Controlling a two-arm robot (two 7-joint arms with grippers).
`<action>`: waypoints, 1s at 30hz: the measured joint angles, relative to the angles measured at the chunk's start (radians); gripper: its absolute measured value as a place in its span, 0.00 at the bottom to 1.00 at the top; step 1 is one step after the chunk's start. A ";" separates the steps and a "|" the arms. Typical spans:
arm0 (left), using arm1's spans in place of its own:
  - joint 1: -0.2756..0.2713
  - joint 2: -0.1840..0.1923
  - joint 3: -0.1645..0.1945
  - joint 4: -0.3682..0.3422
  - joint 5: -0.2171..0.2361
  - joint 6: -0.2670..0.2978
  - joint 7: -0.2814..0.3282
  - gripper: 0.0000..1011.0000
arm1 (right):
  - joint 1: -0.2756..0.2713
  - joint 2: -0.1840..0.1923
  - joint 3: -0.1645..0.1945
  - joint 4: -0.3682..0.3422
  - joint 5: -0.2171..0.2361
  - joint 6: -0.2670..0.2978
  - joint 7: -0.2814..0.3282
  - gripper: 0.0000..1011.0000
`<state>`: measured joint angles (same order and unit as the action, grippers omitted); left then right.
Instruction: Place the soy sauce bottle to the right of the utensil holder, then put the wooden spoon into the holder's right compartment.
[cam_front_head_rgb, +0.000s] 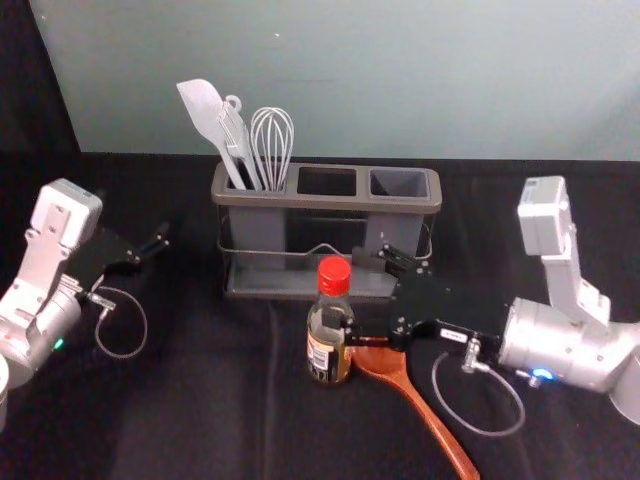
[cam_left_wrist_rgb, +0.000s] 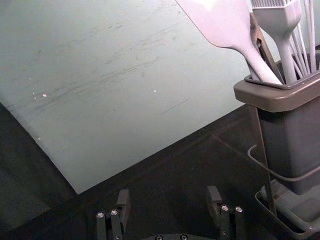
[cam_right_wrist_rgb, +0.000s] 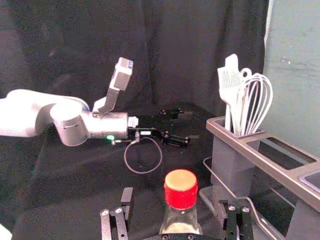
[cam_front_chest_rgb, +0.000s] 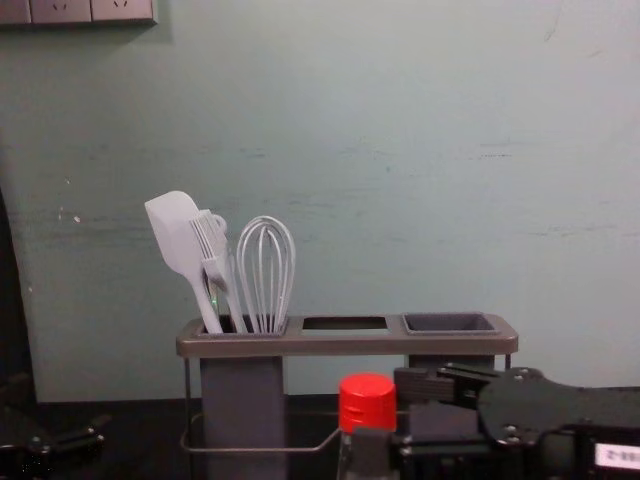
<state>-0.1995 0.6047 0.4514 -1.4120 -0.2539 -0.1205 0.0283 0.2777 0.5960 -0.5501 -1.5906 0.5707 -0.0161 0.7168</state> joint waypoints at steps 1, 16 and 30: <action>0.000 0.000 0.000 0.000 0.000 0.000 0.000 0.99 | 0.004 -0.003 -0.003 0.005 -0.002 0.000 0.000 0.99; 0.000 0.000 0.000 0.000 0.000 0.000 0.000 0.99 | 0.067 -0.059 -0.040 0.087 -0.008 -0.008 0.014 0.99; 0.000 0.000 0.000 0.000 0.000 0.000 0.000 0.99 | 0.068 -0.063 -0.042 0.091 -0.006 -0.015 0.013 0.98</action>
<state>-0.1995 0.6047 0.4514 -1.4120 -0.2539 -0.1206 0.0283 0.3462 0.5328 -0.5918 -1.4991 0.5643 -0.0312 0.7298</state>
